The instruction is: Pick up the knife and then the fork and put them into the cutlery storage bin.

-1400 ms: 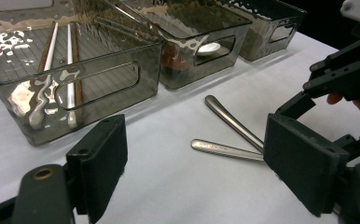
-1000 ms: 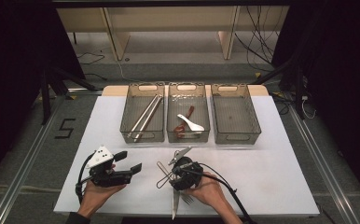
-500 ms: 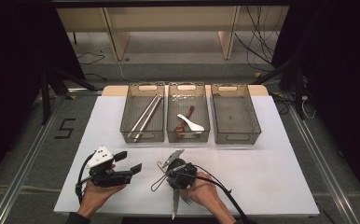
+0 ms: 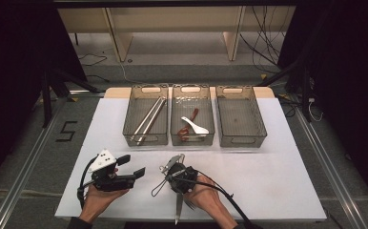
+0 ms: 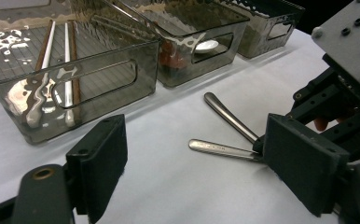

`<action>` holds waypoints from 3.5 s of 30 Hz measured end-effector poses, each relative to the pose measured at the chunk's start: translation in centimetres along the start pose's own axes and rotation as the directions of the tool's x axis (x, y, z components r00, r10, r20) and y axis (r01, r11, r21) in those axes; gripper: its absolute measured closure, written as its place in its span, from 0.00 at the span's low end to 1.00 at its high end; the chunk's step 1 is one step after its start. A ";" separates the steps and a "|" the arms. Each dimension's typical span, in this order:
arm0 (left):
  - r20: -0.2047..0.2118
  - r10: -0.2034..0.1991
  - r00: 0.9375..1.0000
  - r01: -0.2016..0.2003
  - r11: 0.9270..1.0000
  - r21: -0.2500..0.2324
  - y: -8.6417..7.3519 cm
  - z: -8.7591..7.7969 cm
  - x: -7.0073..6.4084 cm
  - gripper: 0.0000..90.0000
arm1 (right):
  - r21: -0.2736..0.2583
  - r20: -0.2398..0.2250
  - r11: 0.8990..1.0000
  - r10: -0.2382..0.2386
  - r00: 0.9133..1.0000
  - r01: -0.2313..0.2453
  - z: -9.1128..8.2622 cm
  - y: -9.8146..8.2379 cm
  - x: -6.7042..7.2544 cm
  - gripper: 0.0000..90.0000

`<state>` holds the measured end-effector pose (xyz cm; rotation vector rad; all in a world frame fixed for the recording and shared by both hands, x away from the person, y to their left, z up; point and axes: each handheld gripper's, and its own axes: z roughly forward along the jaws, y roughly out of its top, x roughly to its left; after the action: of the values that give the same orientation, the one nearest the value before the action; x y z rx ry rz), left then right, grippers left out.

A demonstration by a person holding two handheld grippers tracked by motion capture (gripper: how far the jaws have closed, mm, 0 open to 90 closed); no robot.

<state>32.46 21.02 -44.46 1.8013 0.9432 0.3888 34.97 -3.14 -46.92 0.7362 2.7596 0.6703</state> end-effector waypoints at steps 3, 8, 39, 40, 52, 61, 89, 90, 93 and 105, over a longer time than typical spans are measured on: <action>0.001 0.001 1.000 -0.001 1.000 0.000 0.0 0.0 0.0 0.24 | 0.019 0.008 1.000 -0.011 1.000 0.011 0.2 0.3 0.1 0.87; 0.001 0.000 1.000 0.000 1.000 0.000 0.0 0.0 0.0 0.24 | 0.020 0.006 1.000 -0.011 1.000 0.011 -0.2 0.1 0.0 0.93; -0.002 0.000 1.000 0.000 1.000 0.008 0.0 0.1 0.0 0.24 | -0.055 0.124 0.975 0.219 0.968 -0.213 -3.3 -4.5 -5.6 0.87; -0.002 -0.001 1.000 0.001 1.000 0.008 0.0 0.1 0.0 0.24 | -0.073 0.110 0.974 0.223 0.968 -0.216 -3.5 -4.4 -5.4 0.87; -0.003 -0.001 1.000 0.001 1.000 0.005 0.0 0.0 0.0 0.24 | -0.135 -0.176 0.980 0.119 0.977 -0.144 -2.4 -2.5 -1.3 1.00; -0.004 0.000 1.000 0.000 1.000 0.006 0.0 0.0 0.0 0.24 | -0.052 -0.170 0.997 0.050 0.984 -0.059 -0.9 -2.6 0.6 1.00; -0.002 0.005 1.000 -0.005 1.000 0.016 0.0 0.1 -0.1 0.24 | 0.057 -0.077 0.997 0.052 0.996 -0.048 -2.8 -5.2 -3.3 1.00; -0.001 0.004 1.000 -0.004 1.000 0.015 0.0 0.1 -0.1 0.24 | 0.058 -0.074 0.997 0.047 0.996 -0.042 -2.9 -5.2 -3.3 1.00; -0.002 0.001 1.000 -0.001 1.000 0.017 0.0 0.1 -0.1 0.24 | 0.032 -0.075 0.999 0.043 0.996 -0.041 -3.1 -4.9 -3.3 1.00; 0.009 0.007 1.000 -0.007 0.999 0.032 0.0 0.2 0.1 0.23 | -0.001 -0.097 1.000 -0.006 0.995 0.005 -3.1 -2.6 -3.3 0.70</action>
<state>32.63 20.95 -44.59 1.8345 0.9419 0.3718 35.70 -8.03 -45.15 0.7137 2.8476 0.7245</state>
